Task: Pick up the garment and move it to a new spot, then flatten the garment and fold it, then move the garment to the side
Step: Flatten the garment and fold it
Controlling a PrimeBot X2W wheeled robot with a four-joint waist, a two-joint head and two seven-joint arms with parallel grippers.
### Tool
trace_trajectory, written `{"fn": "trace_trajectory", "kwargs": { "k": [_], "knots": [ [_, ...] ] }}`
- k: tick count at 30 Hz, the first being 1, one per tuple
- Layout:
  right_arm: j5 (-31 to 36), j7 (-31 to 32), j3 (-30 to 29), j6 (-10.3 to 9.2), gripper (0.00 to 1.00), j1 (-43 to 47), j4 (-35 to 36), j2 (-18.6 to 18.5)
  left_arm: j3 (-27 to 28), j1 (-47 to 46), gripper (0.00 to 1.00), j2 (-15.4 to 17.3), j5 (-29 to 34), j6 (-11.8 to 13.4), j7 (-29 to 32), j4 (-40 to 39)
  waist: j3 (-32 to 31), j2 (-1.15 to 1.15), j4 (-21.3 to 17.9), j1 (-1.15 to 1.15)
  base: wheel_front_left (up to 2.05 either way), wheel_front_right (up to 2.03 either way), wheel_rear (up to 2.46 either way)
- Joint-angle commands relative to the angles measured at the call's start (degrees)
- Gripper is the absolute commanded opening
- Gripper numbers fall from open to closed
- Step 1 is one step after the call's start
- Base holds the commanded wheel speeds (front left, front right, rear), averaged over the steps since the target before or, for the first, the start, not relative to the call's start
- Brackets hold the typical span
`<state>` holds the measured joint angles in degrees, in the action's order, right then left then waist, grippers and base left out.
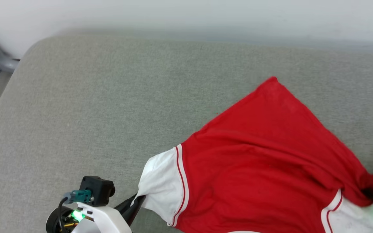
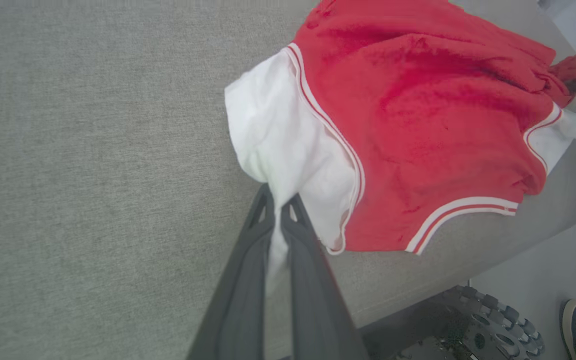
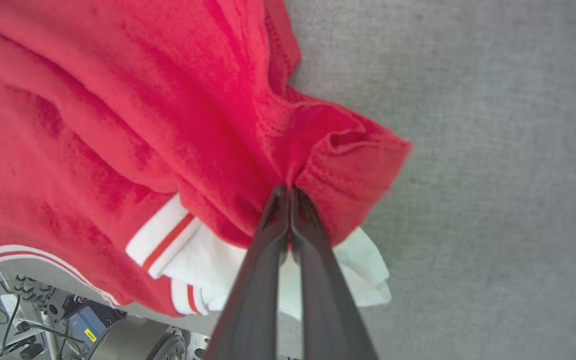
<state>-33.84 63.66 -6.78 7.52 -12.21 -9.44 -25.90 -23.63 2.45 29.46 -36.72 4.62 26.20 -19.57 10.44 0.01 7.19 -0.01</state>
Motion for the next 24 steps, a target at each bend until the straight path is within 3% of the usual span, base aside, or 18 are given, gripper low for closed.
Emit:
{"fn": "trace_trajectory", "kwargs": {
  "k": [1,12,13,14,24],
  "knots": [
    [-0.4,0.4,-0.6,-0.06,0.0,2.3,0.8,0.5,0.4,0.5,0.0,-0.3,-0.1,0.5,-0.5,0.2,-1.2,-0.01,-1.0,0.01,0.0,0.0,0.0],
    [-0.5,0.0,-2.3,-0.05,0.0,10.3,3.9,2.0,-0.5,0.0,0.0,-2.0,0.0,1.1,-1.6,1.0,-2.1,-0.01,-1.8,0.01,0.0,0.0,0.0],
    [-0.5,-0.5,-2.2,-0.05,0.55,9.9,4.3,1.8,-0.6,-0.1,0.0,-1.9,0.0,1.0,-1.5,0.9,-2.0,-0.01,-1.8,0.01,0.0,0.0,0.0],
    [-0.5,-0.9,-2.1,-0.05,1.0,9.2,4.6,1.4,-0.6,-0.1,0.0,-1.8,0.1,1.1,-1.5,0.6,-1.7,-0.01,-1.9,0.01,0.0,0.0,0.0],
    [-4.9,3.1,1.3,-0.05,1.0,-1.5,12.2,-2.9,-1.5,-1.8,0.0,-1.2,1.3,0.6,-0.6,-1.7,2.1,-0.01,0.1,0.01,0.0,0.0,0.0]
  ]
}}
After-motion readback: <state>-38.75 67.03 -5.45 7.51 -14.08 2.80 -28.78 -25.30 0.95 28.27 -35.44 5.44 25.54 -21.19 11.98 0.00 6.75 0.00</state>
